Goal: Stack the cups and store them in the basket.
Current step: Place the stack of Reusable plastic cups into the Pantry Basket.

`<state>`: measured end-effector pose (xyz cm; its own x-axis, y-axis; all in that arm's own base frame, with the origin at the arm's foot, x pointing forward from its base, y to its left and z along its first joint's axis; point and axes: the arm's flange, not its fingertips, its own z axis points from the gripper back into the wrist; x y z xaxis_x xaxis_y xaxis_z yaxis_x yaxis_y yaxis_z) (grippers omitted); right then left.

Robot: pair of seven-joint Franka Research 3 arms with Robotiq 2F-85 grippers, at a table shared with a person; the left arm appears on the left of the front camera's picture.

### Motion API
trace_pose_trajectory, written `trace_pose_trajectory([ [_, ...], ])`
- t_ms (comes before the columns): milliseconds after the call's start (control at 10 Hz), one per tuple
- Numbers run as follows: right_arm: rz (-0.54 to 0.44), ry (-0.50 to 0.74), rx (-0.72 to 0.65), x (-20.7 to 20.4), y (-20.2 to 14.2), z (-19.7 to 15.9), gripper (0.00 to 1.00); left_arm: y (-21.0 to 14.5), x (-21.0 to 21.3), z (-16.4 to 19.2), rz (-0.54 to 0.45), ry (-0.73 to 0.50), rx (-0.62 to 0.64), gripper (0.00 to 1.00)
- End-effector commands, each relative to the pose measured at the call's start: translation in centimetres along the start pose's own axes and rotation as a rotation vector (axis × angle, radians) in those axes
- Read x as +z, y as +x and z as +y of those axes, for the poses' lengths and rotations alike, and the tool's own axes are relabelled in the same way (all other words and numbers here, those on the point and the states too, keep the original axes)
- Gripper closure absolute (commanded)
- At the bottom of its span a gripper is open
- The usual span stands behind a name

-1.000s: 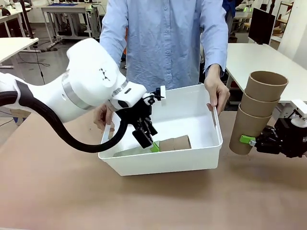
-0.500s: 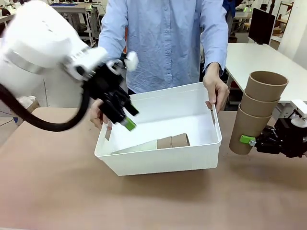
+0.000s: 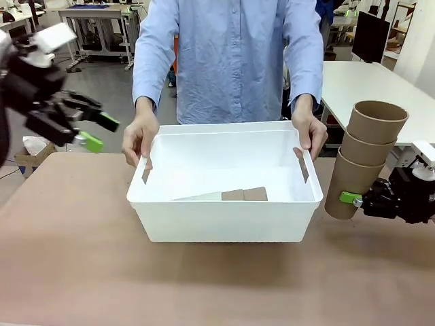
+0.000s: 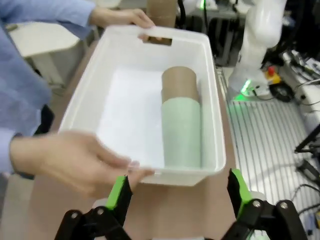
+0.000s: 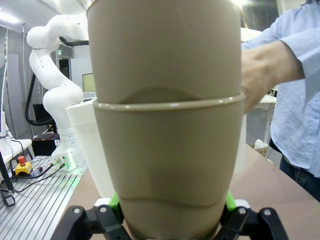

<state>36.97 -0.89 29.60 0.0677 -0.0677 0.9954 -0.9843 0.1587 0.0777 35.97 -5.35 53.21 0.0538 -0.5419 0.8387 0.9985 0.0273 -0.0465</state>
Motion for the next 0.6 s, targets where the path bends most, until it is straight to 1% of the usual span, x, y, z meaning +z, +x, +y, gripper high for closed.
trace_pose_trajectory([
  [0, -0.001, 0.002, 0.015, -0.1, 0.5, 0.0, 0.16, -3.1, 1.8, 0.0, -0.067, 0.023, -0.006, 0.0],
  [200, -0.001, 0.002, 0.015, -0.1, 0.5, 0.0, 0.16, -5.8, 3.8, -0.5, -0.092, 0.058, -0.006, 0.0],
  [300, -0.001, 0.002, 0.015, -0.1, 0.5, 0.0, 0.16, -6.5, 4.6, -0.8, -0.121, 0.068, -0.016, 0.0],
  [400, -0.001, 0.002, 0.015, -0.1, 0.5, 0.0, 0.16, -6.9, 5.3, -1.0, -0.176, 0.113, -0.028, 0.0],
  [500, -0.001, 0.002, 0.015, -0.1, 0.5, 0.0, 0.16, -6.1, 4.6, -0.4, -0.07, 0.069, 0.014, 0.0],
])
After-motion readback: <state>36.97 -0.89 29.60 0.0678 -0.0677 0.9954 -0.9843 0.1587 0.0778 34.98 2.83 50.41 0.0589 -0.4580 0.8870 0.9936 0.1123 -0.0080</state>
